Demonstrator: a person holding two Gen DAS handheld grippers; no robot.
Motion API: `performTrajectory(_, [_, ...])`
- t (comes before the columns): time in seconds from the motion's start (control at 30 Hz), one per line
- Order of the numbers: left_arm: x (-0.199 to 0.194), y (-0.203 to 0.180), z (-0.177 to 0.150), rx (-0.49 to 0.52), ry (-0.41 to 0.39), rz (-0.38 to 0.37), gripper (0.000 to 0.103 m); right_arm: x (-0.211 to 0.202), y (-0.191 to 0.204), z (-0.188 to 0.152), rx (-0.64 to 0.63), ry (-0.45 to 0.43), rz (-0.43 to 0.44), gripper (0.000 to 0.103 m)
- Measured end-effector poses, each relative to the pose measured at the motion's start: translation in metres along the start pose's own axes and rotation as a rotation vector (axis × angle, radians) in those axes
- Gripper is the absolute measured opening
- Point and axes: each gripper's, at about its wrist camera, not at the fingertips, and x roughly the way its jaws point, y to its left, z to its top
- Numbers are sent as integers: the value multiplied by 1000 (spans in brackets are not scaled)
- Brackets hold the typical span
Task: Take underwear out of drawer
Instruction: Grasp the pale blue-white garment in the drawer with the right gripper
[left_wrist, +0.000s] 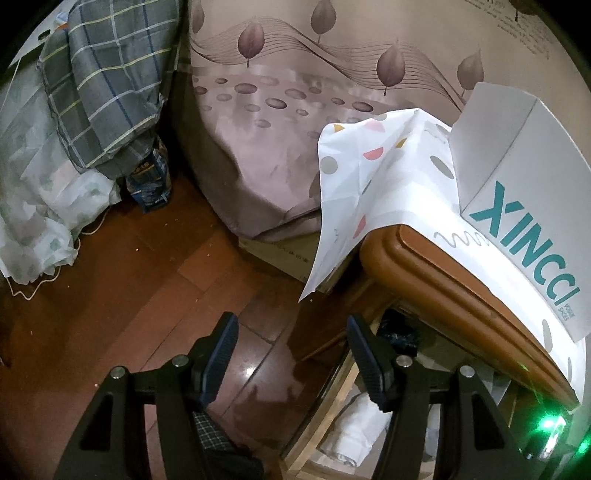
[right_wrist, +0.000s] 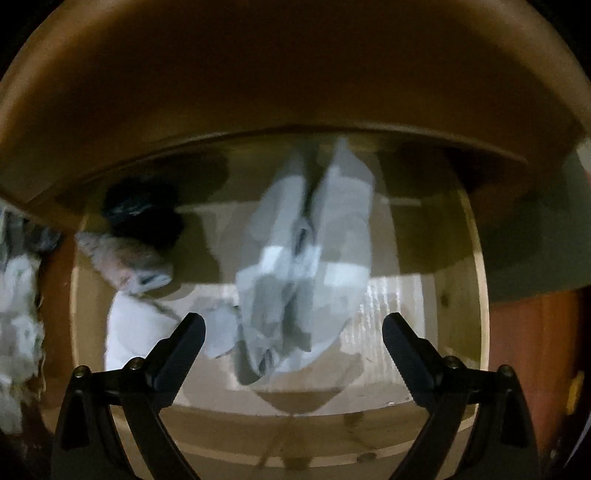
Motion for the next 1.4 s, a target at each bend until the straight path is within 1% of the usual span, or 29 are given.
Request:
performTrajectory(0.07, [1, 2, 0, -6, 7, -9, 63, 4, -1, 0, 30, -5, -3, 95])
performTrajectory(0.1, [1, 3, 0, -10, 10, -12, 63, 6, -1, 0, 43, -12, -24, 95])
performTrajectory(0.3, [0, 9, 3, -39, 16, -37, 63, 13, 9, 8, 5, 13, -76, 95])
performTrajectory(0.47, [3, 11, 4, -60, 36, -53, 63, 20, 16, 13, -22, 66, -138, 95])
performTrajectory(0.5, [3, 12, 4, -66, 36, -59, 63, 20, 17, 13, -23, 66, -132, 95])
performTrajectory(0.57, [2, 13, 5, -73, 37, -63, 63, 21, 17, 15, -25, 63, -135, 89])
performTrajectory(0.63, [1, 15, 4, -79, 38, -69, 63, 21, 17, 15, -27, 57, -120, 77])
performTrajectory(0.67, [1, 16, 4, -81, 39, -72, 63, 20, 15, 13, -29, 56, -111, 67])
performTrajectory(0.7, [1, 16, 4, -81, 40, -72, 63, 20, 15, 13, -34, 51, -99, 62])
performTrajectory(0.73, [0, 16, 4, -78, 41, -72, 63, 20, 14, 14, -36, 49, -89, 53])
performTrajectory(0.77, [0, 16, 4, -74, 41, -72, 63, 21, 15, 14, -39, 55, -88, 48])
performTrajectory(0.8, [0, 16, 3, -72, 40, -70, 63, 25, 16, 14, -39, 78, -78, 36])
performTrajectory(0.83, [0, 16, 3, -68, 41, -66, 63, 30, 14, 14, -24, 99, -50, 23])
performTrajectory(0.87, [0, 15, 3, -64, 43, -67, 63, 35, 8, 15, -12, 107, -40, 17])
performTrajectory(0.9, [0, 15, 3, -59, 44, -72, 63, 36, 3, 15, 10, 113, -19, 15])
performTrajectory(0.97, [1, 12, 2, -37, 47, -79, 63, 37, 0, 15, 11, 114, 8, 11])
performTrajectory(1.07, [4, 1, -2, 23, 65, -94, 63, 32, -2, 12, -22, 105, 19, 8])
performTrajectory(1.13, [5, -9, -6, 73, 72, -90, 63, 27, -3, 8, -55, 108, 29, 8])
performTrajectory(1.3, [6, -25, -12, 129, 67, -84, 63, 14, -13, -1, -106, 133, 32, 7])
performTrajectory(1.4, [8, -29, -14, 144, 76, -86, 63, 5, -23, -4, -133, 145, 13, 6])
